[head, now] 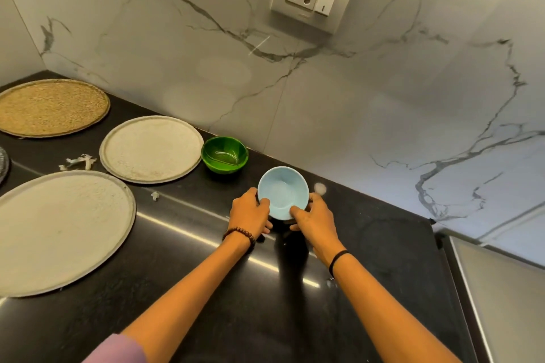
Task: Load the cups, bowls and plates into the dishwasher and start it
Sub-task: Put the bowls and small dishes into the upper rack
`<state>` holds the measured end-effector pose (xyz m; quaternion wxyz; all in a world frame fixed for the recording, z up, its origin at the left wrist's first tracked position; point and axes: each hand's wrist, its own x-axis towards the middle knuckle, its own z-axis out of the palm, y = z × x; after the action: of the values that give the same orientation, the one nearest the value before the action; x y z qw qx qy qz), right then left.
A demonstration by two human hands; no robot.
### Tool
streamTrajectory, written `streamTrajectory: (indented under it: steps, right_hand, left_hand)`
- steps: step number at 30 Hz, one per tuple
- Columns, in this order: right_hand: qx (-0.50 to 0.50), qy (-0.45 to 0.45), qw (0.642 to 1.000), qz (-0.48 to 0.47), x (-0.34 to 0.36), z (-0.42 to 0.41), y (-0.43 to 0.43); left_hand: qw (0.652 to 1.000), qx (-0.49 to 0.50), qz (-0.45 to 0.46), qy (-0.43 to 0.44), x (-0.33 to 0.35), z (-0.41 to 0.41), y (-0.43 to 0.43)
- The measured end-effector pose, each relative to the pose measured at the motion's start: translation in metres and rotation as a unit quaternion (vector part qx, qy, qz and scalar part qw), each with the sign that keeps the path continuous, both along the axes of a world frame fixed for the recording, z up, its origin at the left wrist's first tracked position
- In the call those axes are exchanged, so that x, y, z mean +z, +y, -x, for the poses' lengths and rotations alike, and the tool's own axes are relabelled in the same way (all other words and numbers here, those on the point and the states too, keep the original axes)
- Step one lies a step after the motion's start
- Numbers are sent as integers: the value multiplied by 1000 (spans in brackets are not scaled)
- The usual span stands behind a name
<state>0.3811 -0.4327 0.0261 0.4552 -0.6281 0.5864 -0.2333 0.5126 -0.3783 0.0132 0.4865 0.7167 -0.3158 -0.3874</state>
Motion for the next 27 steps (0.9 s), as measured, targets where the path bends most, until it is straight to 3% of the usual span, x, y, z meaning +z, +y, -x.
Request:
streamTrajectory:
  steps: [4,13,27]
  right_hand:
    - [-14,-17,1000,22,16,34,24]
    - [-155,-137,973,-101,25,125,78]
    - [-271,-211,936,-72,22,319,226]
  left_hand:
    - [999,-35,6,9,11,29,22]
    - [989,-141,1,47,14,106,55]
    - [963,-267,2,46,23,285,167]
